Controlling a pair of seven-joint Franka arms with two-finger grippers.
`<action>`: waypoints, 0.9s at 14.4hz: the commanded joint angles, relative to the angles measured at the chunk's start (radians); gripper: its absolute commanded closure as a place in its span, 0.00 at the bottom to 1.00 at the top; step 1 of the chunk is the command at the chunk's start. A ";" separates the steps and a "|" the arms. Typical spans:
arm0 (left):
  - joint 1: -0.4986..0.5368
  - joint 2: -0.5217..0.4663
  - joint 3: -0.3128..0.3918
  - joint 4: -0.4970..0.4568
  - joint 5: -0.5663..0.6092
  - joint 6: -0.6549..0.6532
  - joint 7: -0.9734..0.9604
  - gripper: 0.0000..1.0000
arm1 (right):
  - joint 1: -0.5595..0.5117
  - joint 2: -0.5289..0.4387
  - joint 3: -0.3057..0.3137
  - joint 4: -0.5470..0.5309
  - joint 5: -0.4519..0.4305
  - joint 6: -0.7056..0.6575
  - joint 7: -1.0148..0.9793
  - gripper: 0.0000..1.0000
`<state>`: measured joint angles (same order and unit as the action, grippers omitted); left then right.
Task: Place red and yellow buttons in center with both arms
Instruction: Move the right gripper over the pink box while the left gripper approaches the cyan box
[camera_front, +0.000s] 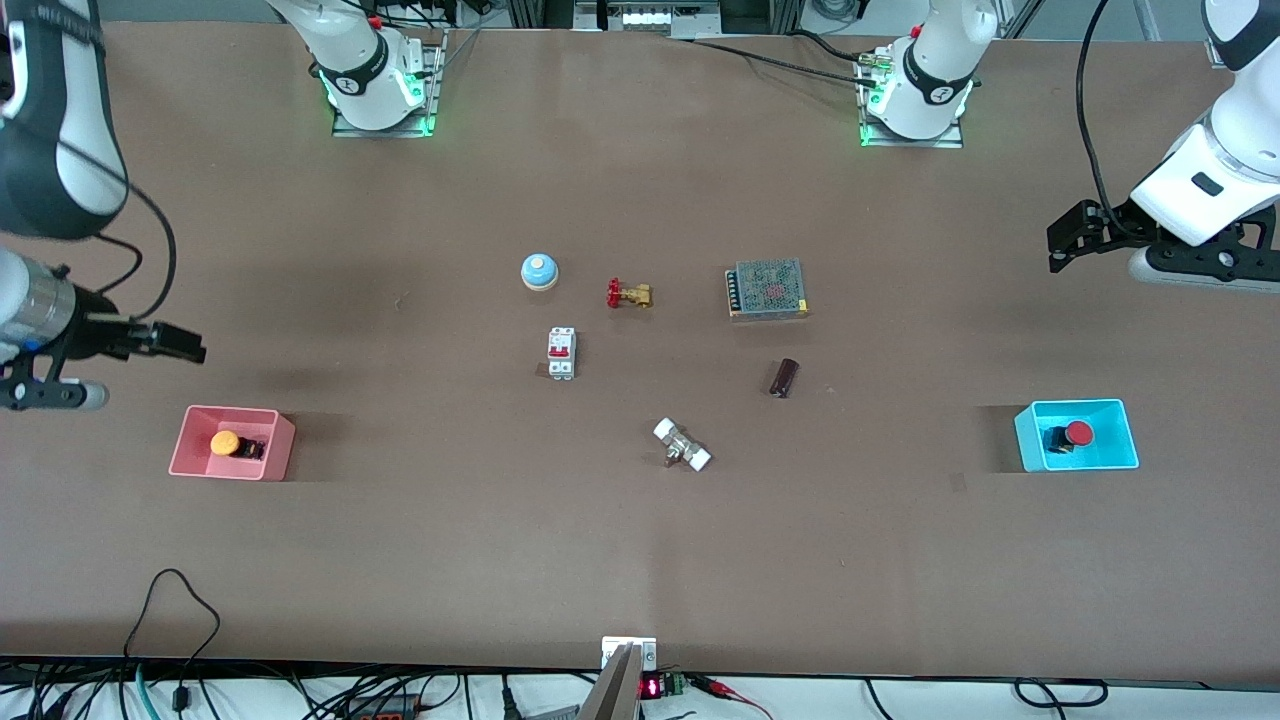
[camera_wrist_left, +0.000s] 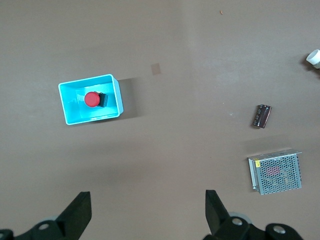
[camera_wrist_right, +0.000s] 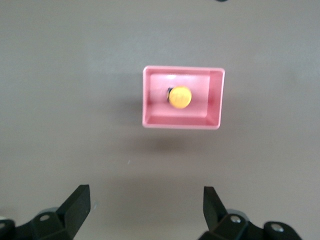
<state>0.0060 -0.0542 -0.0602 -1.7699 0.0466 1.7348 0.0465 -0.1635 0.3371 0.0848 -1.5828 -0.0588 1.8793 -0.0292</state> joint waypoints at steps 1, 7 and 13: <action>-0.004 0.062 0.010 0.065 -0.010 -0.023 0.018 0.00 | -0.027 0.081 0.009 0.009 -0.025 0.093 -0.018 0.00; 0.016 0.258 0.022 0.297 -0.021 -0.024 0.006 0.00 | -0.050 0.210 0.010 0.003 -0.108 0.248 -0.015 0.00; 0.072 0.427 0.023 0.330 -0.010 0.084 0.019 0.00 | -0.064 0.299 0.010 0.003 -0.110 0.376 -0.008 0.00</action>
<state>0.0480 0.2834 -0.0391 -1.4918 0.0464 1.7616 0.0460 -0.2182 0.6154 0.0842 -1.5849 -0.1552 2.2290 -0.0371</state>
